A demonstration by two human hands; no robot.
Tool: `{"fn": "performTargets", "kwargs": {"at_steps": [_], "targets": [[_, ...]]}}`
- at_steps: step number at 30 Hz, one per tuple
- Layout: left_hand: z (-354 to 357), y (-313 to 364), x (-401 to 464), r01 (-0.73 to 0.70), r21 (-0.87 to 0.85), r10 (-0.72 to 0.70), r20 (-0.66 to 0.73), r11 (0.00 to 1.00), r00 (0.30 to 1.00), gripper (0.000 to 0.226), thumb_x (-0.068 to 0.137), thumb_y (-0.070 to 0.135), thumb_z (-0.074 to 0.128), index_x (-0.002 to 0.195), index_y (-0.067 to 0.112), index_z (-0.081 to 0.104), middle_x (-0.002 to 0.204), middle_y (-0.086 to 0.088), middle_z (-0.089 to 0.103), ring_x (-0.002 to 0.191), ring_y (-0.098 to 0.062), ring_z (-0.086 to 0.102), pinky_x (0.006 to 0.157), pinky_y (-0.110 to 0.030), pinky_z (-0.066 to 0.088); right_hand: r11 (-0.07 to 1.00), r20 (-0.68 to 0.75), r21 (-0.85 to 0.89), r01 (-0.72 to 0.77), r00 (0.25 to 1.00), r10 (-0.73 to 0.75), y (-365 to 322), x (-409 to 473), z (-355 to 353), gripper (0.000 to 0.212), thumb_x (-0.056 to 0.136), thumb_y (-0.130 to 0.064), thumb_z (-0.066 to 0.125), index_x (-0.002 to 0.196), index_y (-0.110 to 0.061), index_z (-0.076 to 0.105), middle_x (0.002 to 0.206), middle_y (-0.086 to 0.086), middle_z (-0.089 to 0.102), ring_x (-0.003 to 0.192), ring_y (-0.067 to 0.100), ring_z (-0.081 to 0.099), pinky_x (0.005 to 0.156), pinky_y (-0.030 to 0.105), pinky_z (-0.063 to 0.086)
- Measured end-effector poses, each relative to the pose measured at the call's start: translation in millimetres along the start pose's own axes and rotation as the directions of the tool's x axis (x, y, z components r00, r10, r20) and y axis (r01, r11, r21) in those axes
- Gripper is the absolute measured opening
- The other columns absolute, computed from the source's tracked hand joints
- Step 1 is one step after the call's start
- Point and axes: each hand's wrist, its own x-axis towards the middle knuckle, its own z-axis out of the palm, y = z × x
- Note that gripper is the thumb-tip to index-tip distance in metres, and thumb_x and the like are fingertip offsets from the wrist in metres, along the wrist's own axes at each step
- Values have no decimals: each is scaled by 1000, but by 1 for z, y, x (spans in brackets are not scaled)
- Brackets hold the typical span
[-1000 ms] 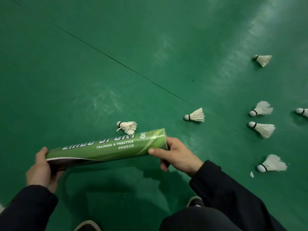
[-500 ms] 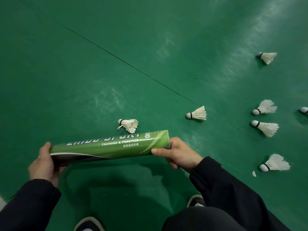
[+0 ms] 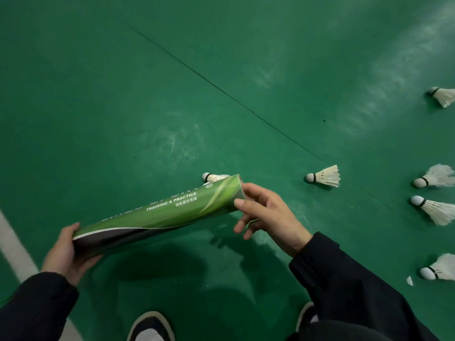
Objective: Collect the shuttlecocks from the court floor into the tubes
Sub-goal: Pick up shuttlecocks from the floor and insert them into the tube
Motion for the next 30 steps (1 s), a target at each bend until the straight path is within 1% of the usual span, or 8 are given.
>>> {"fn": "performTargets", "kwargs": {"at_steps": [3,7,12,16,18,23,27,30], "targets": [[-16,-4,9,18,-24,-20,-56,1000,998,27,103,44,52,121,24,49,128,-9,53,92,-20,60,97,-42,49,990,-136,16,142,981,-139,-8,1,-3,24,96,-21,57,115,-12,68,110,8,75,59,20,65,51,29,52],[-40,-9,15,57,-82,-64,-87,995,994,25,100,43,51,117,25,55,135,-10,58,107,-22,61,77,-39,63,954,-290,-285,95,940,-180,1,32,-12,19,100,-18,60,117,-19,67,113,-2,74,83,11,66,74,32,56],[-63,-12,16,69,-89,-77,-95,994,992,16,101,43,50,96,28,54,110,-6,61,88,-19,59,53,-34,62,381,30,-916,130,966,-257,42,96,-10,67,89,-11,59,149,-36,43,162,-3,35,142,21,39,119,39,34],[-76,-16,22,55,-97,-66,-110,994,992,17,101,43,51,104,27,56,118,-9,61,86,-19,60,75,-40,62,53,155,-986,159,986,-66,70,122,-11,47,95,-14,52,135,-37,60,165,0,27,135,34,44,101,46,50],[-79,-18,27,52,-100,-64,-118,994,991,20,101,44,52,109,26,55,120,-9,60,86,-18,60,85,-42,56,140,53,-988,69,992,-117,77,119,-18,29,100,-25,54,124,-34,68,157,2,38,123,32,54,93,44,54],[-73,-26,36,18,-112,-35,-148,994,988,34,100,43,52,128,24,49,134,-12,56,114,-27,59,100,-46,47,911,-328,-412,-4,934,-143,45,71,-17,16,99,-21,61,110,-28,71,128,0,63,98,16,64,86,31,54],[-59,-30,39,21,-89,-32,-128,996,991,42,96,47,56,129,22,50,147,-15,56,117,-28,58,94,-47,52,971,-266,178,161,958,-110,2,19,-7,21,95,-4,51,97,-14,70,108,9,67,73,13,53,63,27,42],[-47,-34,41,6,-52,-11,-98,999,995,40,97,46,56,126,19,49,135,-15,57,97,-23,63,59,-37,64,967,-126,212,140,985,-115,-8,4,-3,26,84,-10,48,92,-15,72,107,20,64,72,15,50,59,28,38]]}}
